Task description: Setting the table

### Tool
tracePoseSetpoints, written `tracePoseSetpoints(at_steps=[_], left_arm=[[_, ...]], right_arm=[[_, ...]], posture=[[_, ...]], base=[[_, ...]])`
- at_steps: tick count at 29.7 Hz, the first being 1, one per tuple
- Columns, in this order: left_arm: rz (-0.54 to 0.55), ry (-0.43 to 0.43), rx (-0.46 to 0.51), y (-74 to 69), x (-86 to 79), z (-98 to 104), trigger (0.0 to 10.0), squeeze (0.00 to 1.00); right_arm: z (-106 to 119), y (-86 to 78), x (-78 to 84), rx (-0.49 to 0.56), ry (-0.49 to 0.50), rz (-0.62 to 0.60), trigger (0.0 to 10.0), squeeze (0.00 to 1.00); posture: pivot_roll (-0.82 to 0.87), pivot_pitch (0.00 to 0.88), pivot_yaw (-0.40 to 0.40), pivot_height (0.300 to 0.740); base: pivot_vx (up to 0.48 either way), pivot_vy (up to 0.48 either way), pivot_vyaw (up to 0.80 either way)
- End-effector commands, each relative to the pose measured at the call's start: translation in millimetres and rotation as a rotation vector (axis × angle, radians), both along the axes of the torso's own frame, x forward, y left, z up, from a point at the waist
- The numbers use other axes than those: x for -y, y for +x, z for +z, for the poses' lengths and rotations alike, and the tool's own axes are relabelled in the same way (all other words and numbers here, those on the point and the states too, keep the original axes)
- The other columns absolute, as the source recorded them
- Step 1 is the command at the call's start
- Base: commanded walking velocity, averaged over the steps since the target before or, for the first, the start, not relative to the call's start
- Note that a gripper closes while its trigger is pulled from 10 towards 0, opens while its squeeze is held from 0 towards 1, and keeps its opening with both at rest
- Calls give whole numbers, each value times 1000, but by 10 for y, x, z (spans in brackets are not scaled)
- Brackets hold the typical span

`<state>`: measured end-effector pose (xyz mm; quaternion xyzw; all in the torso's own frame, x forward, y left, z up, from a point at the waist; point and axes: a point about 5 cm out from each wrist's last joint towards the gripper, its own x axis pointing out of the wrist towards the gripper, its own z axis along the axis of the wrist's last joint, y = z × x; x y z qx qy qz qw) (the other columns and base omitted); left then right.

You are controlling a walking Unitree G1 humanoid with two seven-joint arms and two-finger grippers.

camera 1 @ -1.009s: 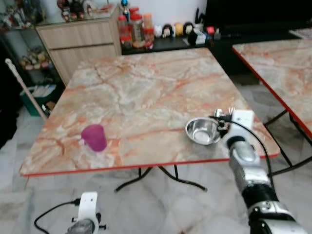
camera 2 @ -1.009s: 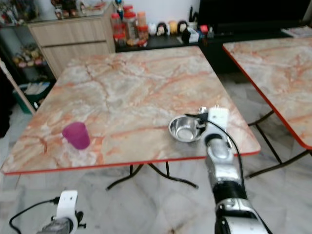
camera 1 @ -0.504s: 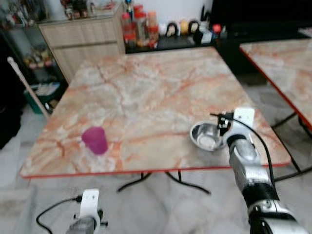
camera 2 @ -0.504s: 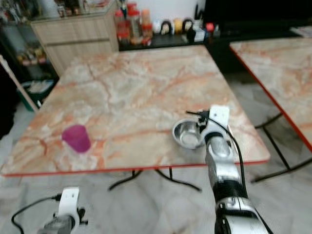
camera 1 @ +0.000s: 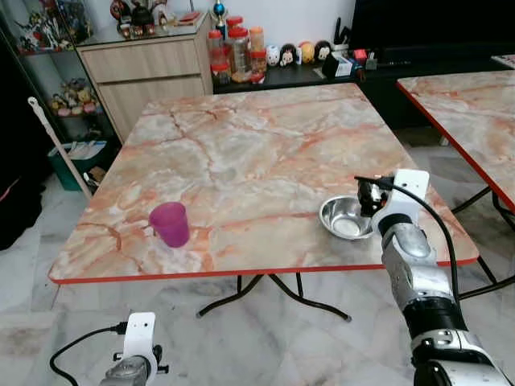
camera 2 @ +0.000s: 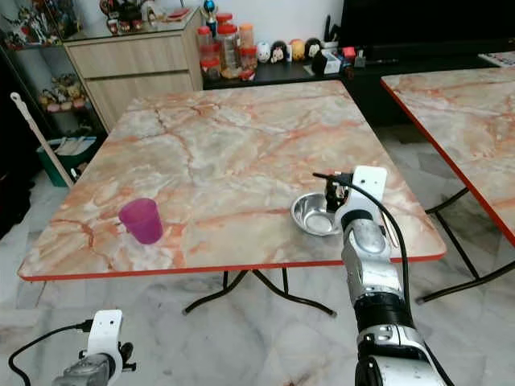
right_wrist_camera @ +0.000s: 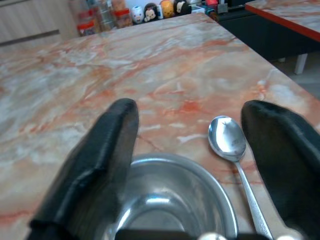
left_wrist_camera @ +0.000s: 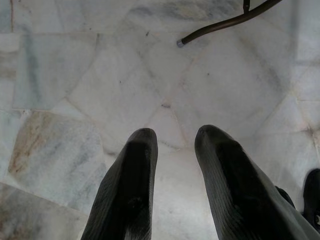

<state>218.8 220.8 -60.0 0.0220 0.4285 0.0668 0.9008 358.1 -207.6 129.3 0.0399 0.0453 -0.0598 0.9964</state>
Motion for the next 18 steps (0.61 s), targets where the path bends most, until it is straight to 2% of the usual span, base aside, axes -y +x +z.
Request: tracePoseSetpoints(at_steps=[1,6,7,16,18], left_arm=[[4,12,-11,-9,-73,10,10000,0],[4,11,-14,-24,-72,1,10000,0],[3,10,-15,-28,-70,-2,10000,0],[-6,7,-18,-24,-21,-11,10000,0],[-8,6,-17,-15,-9,-9,10000,0]], right_arm=[[144,53,-15,21,41,-19,10000,1000],[141,46,40,-34,27,-49,10000,1000],[132,40,50,-51,36,-55,10000,0],[103,-47,40,-148,111,-47,10000,0],[100,-64,49,-164,99,-54,10000,0]], posture=[[-85,0,80,736],[-86,0,78,736],[-86,0,77,736],[-89,0,77,736],[-89,0,77,736]], base=[[0,0,0],[0,0,0],[0,0,0],[0,0,0],[0,0,0]])
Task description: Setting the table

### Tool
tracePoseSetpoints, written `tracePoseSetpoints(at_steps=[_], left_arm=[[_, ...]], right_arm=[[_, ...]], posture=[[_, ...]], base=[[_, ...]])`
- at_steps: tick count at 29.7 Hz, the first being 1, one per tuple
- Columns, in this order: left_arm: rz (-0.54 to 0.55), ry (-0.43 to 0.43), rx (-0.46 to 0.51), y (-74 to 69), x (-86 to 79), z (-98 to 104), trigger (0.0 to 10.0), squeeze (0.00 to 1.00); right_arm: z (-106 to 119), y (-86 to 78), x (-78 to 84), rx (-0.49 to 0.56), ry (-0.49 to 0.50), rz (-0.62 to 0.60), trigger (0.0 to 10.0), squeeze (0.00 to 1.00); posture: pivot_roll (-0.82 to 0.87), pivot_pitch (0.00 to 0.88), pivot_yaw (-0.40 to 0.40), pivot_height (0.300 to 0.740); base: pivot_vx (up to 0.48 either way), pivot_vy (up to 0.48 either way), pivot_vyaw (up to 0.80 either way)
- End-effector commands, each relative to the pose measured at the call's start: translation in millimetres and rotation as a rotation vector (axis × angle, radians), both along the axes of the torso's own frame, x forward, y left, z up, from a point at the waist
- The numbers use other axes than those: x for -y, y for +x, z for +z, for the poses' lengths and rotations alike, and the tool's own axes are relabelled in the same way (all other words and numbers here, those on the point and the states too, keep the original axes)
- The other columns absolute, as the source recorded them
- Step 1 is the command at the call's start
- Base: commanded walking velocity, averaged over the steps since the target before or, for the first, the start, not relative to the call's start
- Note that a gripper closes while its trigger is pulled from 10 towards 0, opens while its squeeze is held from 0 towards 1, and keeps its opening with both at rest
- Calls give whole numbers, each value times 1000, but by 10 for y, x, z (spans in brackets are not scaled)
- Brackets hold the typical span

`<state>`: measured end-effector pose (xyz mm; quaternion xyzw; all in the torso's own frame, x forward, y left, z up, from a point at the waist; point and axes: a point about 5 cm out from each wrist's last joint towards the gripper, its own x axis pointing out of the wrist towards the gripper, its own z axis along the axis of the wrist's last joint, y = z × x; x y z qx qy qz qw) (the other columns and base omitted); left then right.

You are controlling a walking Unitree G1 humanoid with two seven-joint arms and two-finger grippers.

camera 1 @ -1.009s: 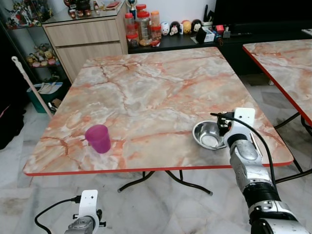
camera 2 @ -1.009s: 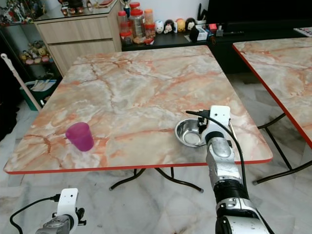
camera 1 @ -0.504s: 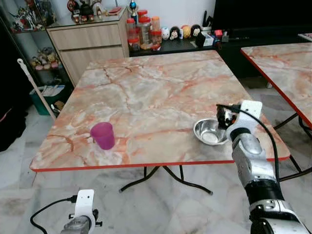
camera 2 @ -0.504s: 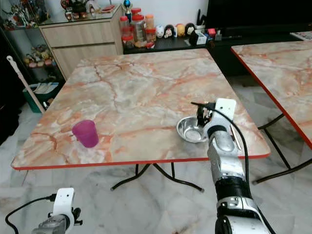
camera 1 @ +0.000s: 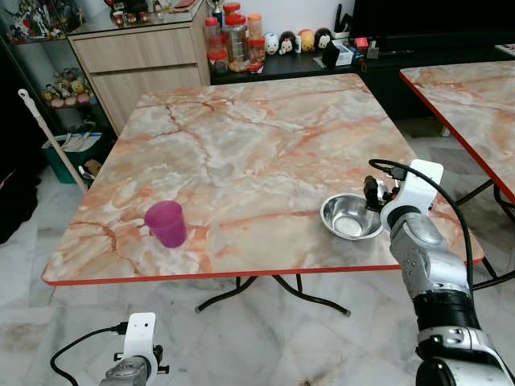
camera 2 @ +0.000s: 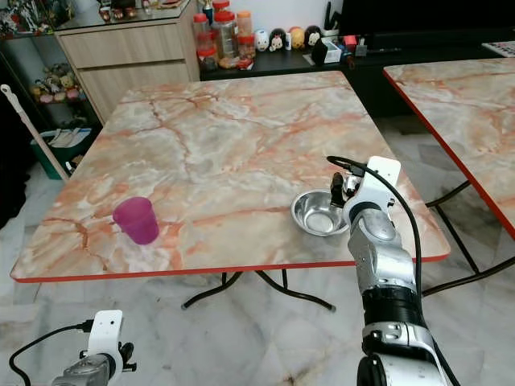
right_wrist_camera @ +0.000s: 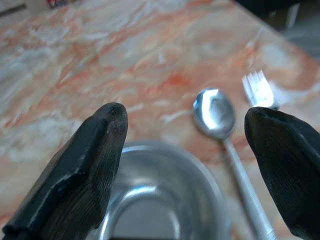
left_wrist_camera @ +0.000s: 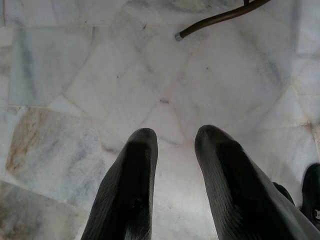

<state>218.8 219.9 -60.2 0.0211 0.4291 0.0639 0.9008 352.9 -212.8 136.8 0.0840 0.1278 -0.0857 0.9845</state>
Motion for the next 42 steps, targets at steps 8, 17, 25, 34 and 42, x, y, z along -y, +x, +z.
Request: tracePoseSetpoints(at_steps=[8,17,25,34,42], left_arm=[[-6,8,-12,13,19,1,10000,0],[-10,12,-13,-1,8,-4,10000,0],[-8,19,-18,-58,-61,-20,10000,0],[-13,19,-15,-21,-17,-10,10000,0],[-16,18,-17,-21,5,-15,10000,0]], right_arm=[[-40,-104,10,-77,19,-9,10000,0],[-77,-159,141,-111,17,-66,10000,0],[-168,-153,134,-146,61,-74,10000,0],[-242,-128,84,-155,89,-47,10000,0],[-333,-119,91,-170,96,-50,10000,0]], posture=[[-87,0,77,736],[-88,0,80,736],[-87,0,81,736],[-82,0,79,736],[-82,0,79,736]], base=[[0,0,0],[0,0,0],[0,0,0],[0,0,0],[0,0,0]])
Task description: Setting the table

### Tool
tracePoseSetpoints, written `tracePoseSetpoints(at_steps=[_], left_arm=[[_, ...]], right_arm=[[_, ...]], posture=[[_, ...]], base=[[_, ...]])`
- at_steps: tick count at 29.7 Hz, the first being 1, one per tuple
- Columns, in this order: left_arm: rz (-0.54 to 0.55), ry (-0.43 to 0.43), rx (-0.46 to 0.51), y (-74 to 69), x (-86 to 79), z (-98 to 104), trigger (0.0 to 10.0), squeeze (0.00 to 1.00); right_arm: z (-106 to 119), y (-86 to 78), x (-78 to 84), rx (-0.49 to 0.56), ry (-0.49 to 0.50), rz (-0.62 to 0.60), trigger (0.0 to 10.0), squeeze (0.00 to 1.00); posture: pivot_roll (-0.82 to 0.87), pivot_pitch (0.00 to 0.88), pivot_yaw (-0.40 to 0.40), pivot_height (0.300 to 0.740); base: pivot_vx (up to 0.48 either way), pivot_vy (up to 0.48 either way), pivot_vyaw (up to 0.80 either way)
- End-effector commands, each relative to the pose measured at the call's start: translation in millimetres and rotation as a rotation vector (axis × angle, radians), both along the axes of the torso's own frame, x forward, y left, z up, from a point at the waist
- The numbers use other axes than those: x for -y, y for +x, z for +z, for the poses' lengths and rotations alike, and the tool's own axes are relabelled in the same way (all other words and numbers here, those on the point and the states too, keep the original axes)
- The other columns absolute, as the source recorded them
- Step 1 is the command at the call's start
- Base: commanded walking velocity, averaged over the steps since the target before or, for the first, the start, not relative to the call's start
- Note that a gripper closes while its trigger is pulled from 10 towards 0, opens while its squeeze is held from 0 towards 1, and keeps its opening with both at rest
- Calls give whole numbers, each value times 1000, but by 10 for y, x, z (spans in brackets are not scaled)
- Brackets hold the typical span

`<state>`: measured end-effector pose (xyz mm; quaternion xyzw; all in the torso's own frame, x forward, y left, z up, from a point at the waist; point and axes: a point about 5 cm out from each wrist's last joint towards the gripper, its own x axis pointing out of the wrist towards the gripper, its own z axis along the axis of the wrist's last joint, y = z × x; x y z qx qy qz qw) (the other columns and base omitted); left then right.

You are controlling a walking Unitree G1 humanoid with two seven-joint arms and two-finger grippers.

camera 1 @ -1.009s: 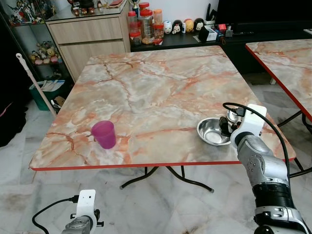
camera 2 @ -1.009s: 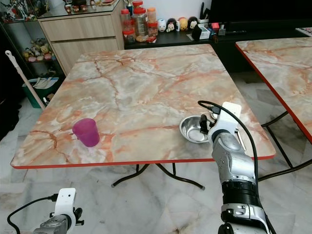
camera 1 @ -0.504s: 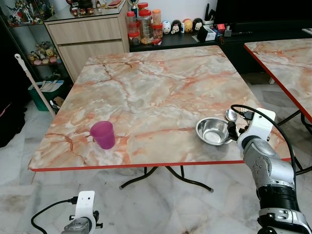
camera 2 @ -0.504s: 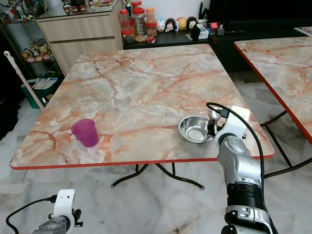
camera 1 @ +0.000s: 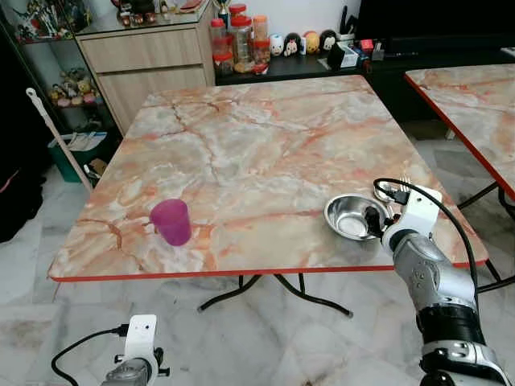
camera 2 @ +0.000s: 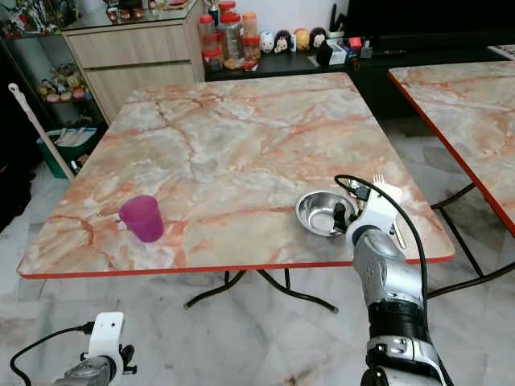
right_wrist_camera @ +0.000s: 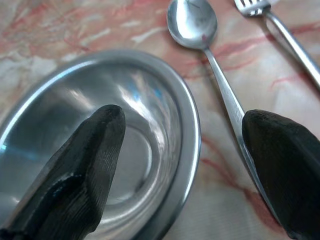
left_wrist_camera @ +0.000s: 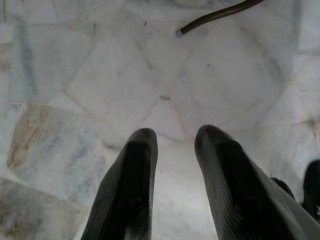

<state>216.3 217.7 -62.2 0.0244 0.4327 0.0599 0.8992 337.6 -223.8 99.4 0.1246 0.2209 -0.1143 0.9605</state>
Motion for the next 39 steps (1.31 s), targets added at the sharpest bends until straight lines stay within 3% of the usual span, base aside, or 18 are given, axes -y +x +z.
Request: tracePoseSetpoints(at_steps=[1,21,39], left_arm=[[-8,17,-8,-1,-16,2,10000,0],[-8,27,-2,-6,-103,21,10000,0],[-21,24,-3,2,1,1,10000,0]], right_arm=[[25,37,-23,24,16,2,10000,0],[56,87,-34,88,52,-5,10000,0],[13,104,-70,88,115,4,10000,0]], posture=[[-82,0,79,736],[-79,1,81,736],[-76,1,81,736]], base=[[0,0,0],[0,0,0],[0,0,0]])
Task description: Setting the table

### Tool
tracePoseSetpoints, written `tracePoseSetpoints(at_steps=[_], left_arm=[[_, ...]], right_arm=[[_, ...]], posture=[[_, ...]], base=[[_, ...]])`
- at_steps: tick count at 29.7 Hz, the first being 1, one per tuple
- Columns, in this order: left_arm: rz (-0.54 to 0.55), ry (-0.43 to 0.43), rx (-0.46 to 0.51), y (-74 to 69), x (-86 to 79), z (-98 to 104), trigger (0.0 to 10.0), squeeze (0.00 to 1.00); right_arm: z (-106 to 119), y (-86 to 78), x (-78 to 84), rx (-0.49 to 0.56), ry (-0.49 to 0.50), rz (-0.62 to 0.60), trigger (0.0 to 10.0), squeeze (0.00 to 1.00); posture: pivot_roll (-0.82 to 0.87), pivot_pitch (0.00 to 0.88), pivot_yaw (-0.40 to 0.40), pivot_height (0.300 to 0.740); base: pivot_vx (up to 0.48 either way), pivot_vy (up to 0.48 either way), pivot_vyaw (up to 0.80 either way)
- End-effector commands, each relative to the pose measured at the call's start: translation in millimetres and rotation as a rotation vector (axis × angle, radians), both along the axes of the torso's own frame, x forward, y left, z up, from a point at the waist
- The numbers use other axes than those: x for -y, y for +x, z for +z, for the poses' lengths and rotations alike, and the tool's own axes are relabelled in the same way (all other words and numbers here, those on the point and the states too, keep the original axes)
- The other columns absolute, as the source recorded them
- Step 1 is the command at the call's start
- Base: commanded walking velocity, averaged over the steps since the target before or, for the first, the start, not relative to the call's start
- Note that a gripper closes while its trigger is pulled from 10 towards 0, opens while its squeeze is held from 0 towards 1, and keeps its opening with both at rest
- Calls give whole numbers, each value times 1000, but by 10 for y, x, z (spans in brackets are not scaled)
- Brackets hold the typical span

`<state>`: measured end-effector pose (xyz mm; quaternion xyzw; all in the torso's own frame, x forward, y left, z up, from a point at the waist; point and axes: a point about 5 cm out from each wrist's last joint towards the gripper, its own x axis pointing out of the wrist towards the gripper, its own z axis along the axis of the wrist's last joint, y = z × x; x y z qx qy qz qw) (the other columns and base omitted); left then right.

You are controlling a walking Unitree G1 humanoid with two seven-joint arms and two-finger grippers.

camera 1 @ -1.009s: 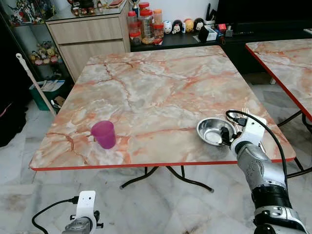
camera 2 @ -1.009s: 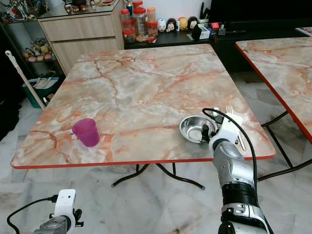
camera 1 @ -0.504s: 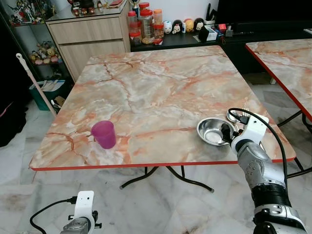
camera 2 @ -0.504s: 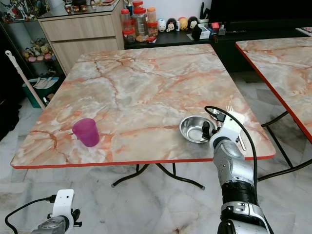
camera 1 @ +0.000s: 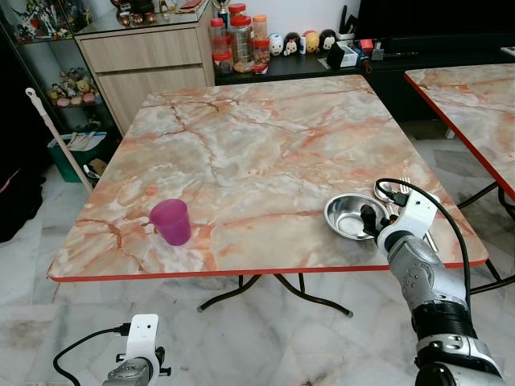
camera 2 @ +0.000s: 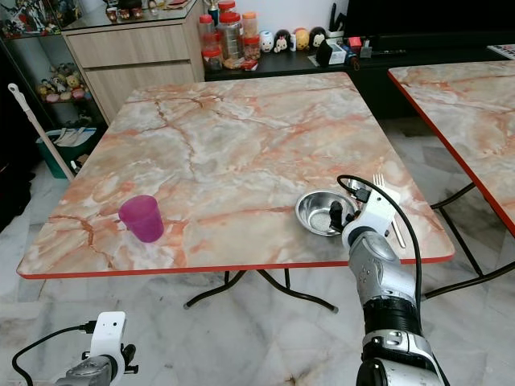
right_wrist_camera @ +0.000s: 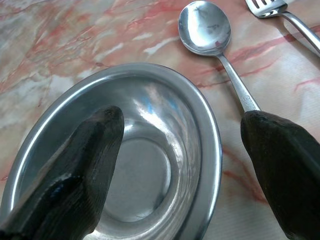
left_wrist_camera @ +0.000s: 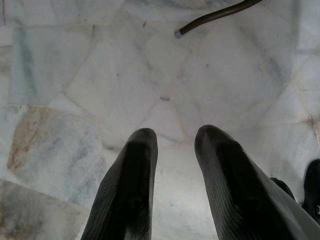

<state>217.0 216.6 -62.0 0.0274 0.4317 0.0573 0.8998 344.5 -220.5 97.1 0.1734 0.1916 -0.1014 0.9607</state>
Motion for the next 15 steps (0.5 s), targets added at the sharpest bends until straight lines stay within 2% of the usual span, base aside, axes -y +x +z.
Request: tracePoseSetpoints(at_steps=[1,11,12,15], left_arm=[[-15,21,-5,-8,-8,-3,10000,0],[-16,21,-5,-28,-1,-15,10000,0],[-16,22,-1,-7,-2,-3,10000,0],[-18,23,10,62,-5,38,10000,0]], right_arm=[[31,37,-36,16,23,8,10000,0],[-12,43,-21,2,39,-3,10000,0],[-17,44,-19,1,41,-5,0,0],[-16,45,-21,2,42,-3,0,0]], posture=[[-77,1,82,736],[-77,0,82,736],[-75,1,82,736],[-75,1,82,736]], base=[[0,0,0],[0,0,0],[0,0,0],[0,0,0]])
